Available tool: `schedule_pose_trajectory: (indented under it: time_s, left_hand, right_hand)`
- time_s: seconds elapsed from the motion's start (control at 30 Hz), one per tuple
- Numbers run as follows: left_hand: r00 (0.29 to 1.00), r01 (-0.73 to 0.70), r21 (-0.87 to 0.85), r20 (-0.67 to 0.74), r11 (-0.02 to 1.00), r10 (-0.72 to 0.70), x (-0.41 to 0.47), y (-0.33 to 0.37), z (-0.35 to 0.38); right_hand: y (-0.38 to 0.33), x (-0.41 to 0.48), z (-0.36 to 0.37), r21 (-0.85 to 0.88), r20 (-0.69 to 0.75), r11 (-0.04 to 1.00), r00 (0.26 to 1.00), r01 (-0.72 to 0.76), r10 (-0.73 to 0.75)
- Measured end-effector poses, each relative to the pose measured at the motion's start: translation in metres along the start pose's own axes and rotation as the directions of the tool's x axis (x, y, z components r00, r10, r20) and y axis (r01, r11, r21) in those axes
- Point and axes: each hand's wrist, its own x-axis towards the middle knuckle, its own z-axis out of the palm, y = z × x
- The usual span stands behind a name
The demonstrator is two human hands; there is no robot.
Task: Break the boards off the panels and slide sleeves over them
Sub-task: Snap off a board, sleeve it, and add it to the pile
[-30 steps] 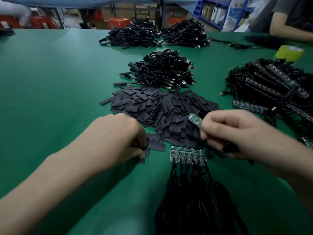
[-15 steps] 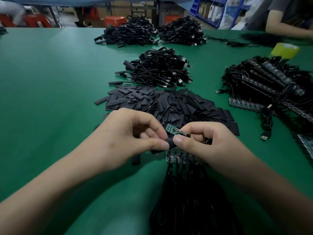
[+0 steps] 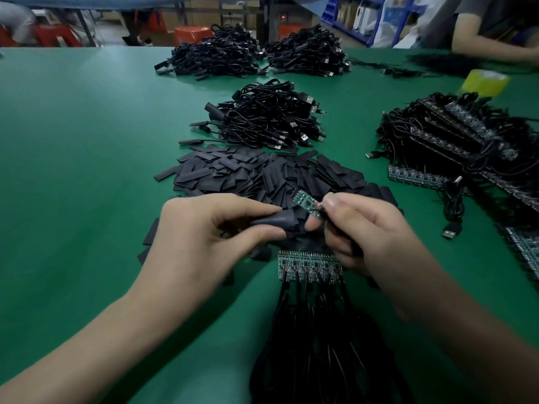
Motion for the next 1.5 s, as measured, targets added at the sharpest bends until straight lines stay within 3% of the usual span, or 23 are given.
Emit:
schedule_pose_trajectory:
  time_s: [0.13, 0.3, 0.43, 0.57, 0.8, 0.93, 1.13, 1.33, 1.5]
  left_hand:
    - [0.980, 0.192, -0.324, 0.013, 0.926, -0.199, 0.001, -0.004, 0.003]
    - [0.983, 0.184, -0.352, 0.037, 0.918, -0.182, 0.001, -0.005, 0.002]
    - [0.993, 0.119, -0.245, 0.042, 0.962, -0.113, 0.001, -0.006, 0.000]
    - [0.999, -0.001, -0.035, 0.037, 0.999, 0.003, 0.005, -0.004, -0.006]
    - [0.989, -0.069, 0.069, 0.133, 0.995, 0.059, 0.010, -0.002, -0.013]
    - [0.953, -0.201, 0.135, 0.254, 0.970, 0.162, 0.014, -0.004, -0.018]
    - [0.927, -0.297, 0.177, 0.289, 0.938, 0.239, 0.014, -0.005, -0.020]
    - [0.942, -0.233, 0.136, 0.279, 0.963, 0.189, 0.008, -0.004, -0.011]
    - [0.956, -0.219, 0.093, 0.220, 0.971, 0.195, 0.004, -0.003, -0.004]
  right_hand:
    - [0.000, 0.000, -0.010, -0.213, 0.022, 0.975, 0.998, 0.065, -0.061]
    - [0.000, -0.001, -0.009, -0.293, 0.054, 0.951, 0.995, 0.096, -0.084]
    - [-0.001, 0.000, -0.010, -0.308, 0.067, 0.946, 0.994, 0.103, -0.087]
    - [-0.002, -0.002, -0.010, -0.395, 0.075, 0.906, 0.988, 0.152, -0.133]
    - [-0.004, -0.004, -0.008, -0.481, 0.094, 0.858, 0.984, 0.180, -0.154]
    - [-0.001, 0.000, -0.014, -0.364, 0.160, 0.928, 0.987, 0.078, -0.020]
    - [0.001, 0.003, -0.013, -0.117, 0.232, 0.984, 0.960, -0.134, 0.158]
    - [0.001, -0.002, -0.004, -0.359, 0.196, 0.928, 0.980, 0.099, -0.029]
    - [0.004, -0.003, -0.002, -0.324, 0.161, 0.941, 0.986, 0.097, -0.046]
